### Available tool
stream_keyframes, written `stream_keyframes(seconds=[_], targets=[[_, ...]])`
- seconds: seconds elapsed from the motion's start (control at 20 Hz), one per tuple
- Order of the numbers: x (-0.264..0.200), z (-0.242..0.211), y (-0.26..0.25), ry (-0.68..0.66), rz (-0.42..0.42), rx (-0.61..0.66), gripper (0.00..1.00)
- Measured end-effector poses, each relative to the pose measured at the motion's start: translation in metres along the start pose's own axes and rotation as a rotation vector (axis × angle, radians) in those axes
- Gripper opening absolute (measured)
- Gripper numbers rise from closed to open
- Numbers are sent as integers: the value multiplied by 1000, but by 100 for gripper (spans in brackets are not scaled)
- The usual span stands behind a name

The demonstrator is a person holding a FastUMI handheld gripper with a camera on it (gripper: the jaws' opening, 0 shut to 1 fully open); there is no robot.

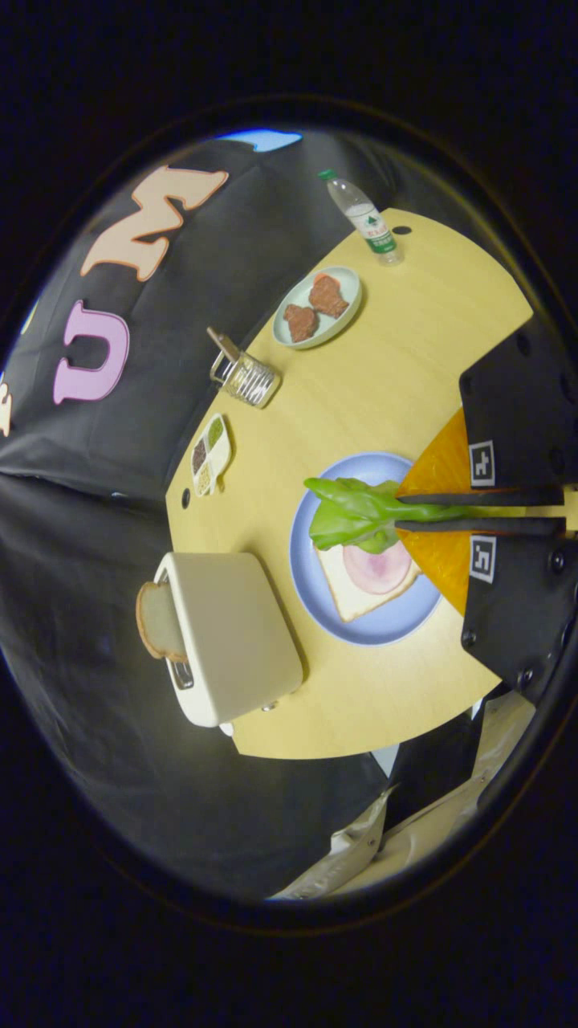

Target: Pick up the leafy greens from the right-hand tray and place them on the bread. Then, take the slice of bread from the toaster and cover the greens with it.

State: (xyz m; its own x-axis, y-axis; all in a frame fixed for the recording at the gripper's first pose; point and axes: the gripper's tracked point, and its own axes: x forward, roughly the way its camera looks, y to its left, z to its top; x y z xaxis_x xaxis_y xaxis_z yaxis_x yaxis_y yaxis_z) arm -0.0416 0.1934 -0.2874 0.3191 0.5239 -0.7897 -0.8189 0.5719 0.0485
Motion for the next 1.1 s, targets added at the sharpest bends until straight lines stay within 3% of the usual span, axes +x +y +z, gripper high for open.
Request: stream_keyframes(seconds=[0.9, 1.1], targets=[[55, 14, 60, 62, 122, -73, 15], [63, 18, 57, 57, 104, -89, 34]])
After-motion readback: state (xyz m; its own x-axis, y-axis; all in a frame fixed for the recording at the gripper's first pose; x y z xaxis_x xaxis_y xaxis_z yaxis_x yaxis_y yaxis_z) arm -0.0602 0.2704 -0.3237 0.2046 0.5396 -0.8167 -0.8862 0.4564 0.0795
